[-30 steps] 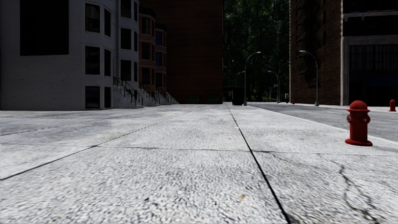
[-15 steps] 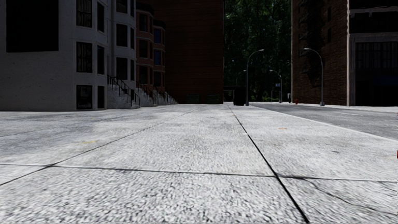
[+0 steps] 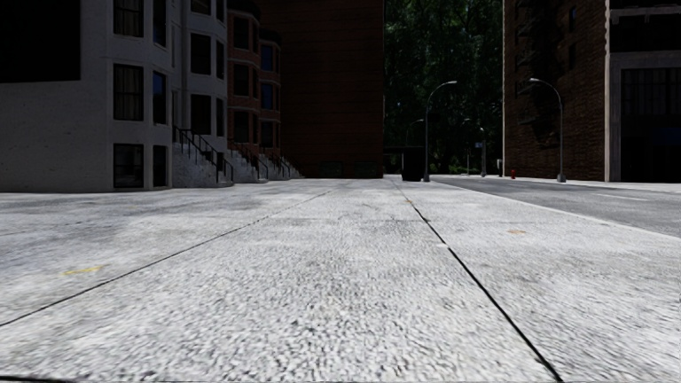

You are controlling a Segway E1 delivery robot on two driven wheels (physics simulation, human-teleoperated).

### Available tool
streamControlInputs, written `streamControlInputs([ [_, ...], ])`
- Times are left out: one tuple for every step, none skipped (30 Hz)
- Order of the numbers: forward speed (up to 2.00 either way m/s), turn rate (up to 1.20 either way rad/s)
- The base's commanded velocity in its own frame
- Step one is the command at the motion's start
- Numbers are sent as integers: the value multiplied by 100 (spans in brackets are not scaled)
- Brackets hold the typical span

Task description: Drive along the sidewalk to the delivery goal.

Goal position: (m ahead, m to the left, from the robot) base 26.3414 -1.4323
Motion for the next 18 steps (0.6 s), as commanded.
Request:
streamControlInputs([
  [200, 0],
  [200, 0],
  [200, 0],
  [200, 0],
  [200, 0],
  [200, 0],
  [200, 0],
  [200, 0],
  [200, 0],
  [200, 0],
  [200, 0],
  [200, 0],
  [200, 0],
  [200, 0],
  [200, 0],
  [200, 0],
  [200, 0],
  [200, 0],
])
